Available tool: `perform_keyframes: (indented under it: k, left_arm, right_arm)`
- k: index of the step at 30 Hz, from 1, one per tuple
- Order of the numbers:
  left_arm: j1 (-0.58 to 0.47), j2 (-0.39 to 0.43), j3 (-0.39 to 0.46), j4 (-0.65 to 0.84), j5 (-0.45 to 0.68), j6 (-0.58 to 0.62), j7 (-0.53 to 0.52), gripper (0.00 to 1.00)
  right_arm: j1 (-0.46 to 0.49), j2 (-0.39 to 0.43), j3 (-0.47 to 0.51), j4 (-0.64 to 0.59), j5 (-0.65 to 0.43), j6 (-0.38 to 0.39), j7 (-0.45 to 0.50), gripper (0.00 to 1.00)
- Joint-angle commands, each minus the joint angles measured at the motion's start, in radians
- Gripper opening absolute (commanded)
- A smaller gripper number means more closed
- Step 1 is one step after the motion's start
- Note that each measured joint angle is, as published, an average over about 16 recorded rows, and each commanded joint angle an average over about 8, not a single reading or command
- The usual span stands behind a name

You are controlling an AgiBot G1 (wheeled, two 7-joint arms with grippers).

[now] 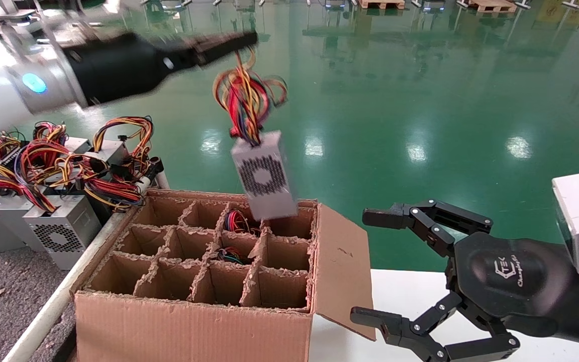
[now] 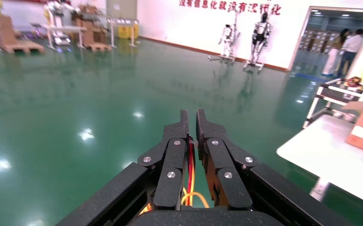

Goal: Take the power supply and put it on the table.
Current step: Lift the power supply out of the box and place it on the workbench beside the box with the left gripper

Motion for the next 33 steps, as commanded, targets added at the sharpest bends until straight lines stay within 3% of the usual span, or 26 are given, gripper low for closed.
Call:
perform_keyframes:
  k: [1, 13, 33]
  left_arm:
    - [-0.030, -0.013, 0.003, -0.002, 0.004, 0.001, -0.007, 0.00]
    - [-0.213, -0.194, 0.054, -0.012, 0.085, 0.062, -0.008, 0.00]
    - [-0.446, -0.492, 0.156, 0.023, 0.243, 0.037, -0.026, 0.00]
  right_arm:
    - [0.000, 0.000, 0.000, 0.000, 0.000, 0.000, 0.000, 1.00]
    - [0.000, 0.000, 0.000, 0.000, 0.000, 0.000, 0.000, 1.00]
    - [0.000, 0.000, 0.000, 0.000, 0.000, 0.000, 0.000, 1.00]
